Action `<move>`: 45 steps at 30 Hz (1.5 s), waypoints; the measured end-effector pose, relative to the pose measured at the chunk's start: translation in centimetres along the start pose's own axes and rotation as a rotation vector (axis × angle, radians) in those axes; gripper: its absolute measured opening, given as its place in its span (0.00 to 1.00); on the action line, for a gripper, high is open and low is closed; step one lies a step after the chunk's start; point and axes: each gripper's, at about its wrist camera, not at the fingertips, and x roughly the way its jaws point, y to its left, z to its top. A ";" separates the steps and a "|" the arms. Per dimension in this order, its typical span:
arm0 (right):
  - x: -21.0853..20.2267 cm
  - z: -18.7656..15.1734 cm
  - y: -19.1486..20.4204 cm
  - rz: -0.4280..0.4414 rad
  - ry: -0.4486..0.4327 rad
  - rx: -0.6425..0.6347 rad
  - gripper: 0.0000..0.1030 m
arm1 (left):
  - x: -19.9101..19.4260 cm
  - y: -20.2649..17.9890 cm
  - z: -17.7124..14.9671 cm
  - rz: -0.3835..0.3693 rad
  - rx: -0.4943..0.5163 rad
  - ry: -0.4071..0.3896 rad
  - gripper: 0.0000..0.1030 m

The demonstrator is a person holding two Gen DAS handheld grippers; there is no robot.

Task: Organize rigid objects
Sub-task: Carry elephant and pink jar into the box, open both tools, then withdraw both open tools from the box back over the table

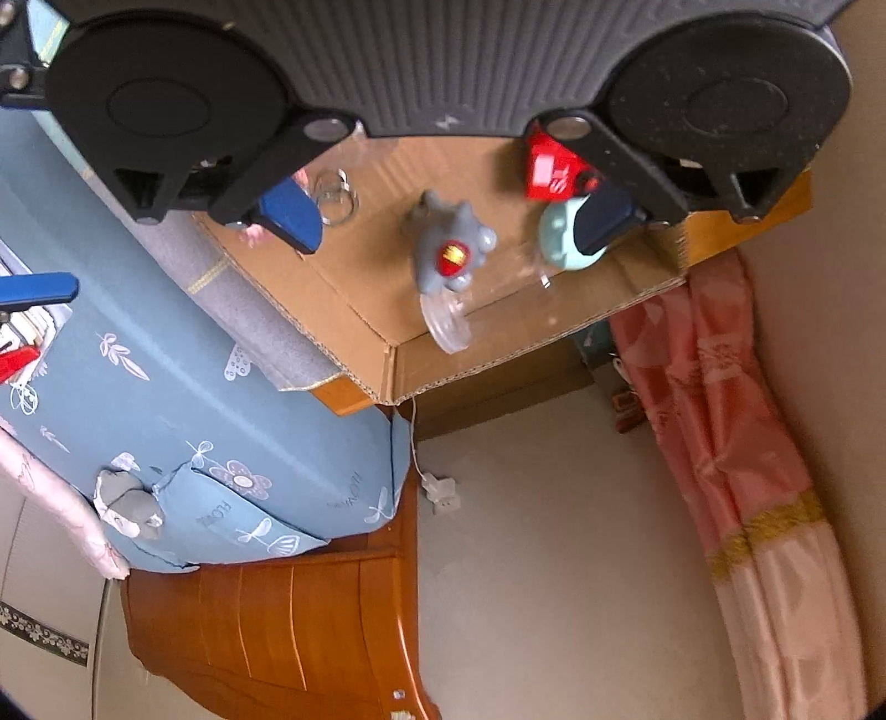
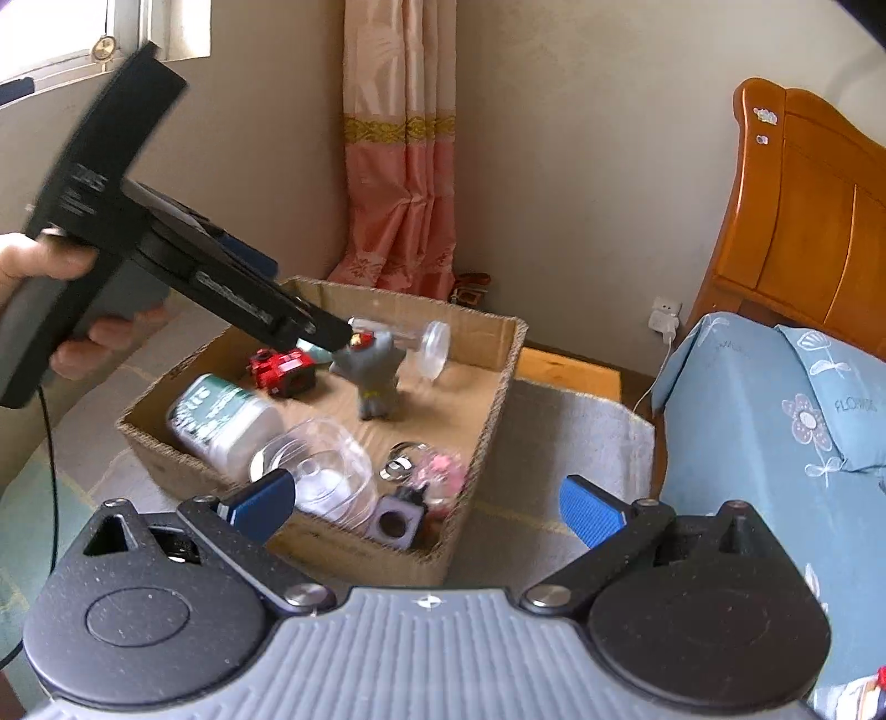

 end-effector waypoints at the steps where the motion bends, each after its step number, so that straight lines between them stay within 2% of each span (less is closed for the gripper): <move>1: -0.3 -0.3 0.4 0.002 0.001 0.002 1.00 | -0.7 -0.1 -0.4 0.008 0.003 -0.007 0.95; 7: -1.8 -2.1 3.0 -0.014 0.002 0.004 1.00 | -5.7 -0.5 -3.4 0.039 -0.001 -0.060 0.98; 12: -3.0 -4.1 5.1 -0.023 -0.029 0.028 1.00 | -8.3 -0.7 -6.5 0.041 -0.040 -0.080 0.99; 20: -3.6 -7.4 7.9 -0.042 -0.033 0.091 1.00 | -10.0 -0.9 -13.6 0.125 -0.105 -0.080 0.99; 26: -2.2 -8.5 8.6 -0.037 0.000 0.177 1.00 | -9.8 -0.3 -17.5 0.191 -0.154 -0.035 0.99; 31: -0.4 -8.5 9.7 -0.059 0.031 0.187 1.00 | -9.4 0.6 -19.6 0.230 -0.183 -0.010 0.99; 37: 2.1 -7.5 11.5 -0.120 0.008 0.165 1.00 | -9.4 2.6 -21.0 0.275 -0.257 -0.007 0.99; 45: 6.4 -6.2 14.0 -0.217 -0.029 0.086 1.00 | -9.2 4.0 -21.9 0.271 -0.282 0.005 0.99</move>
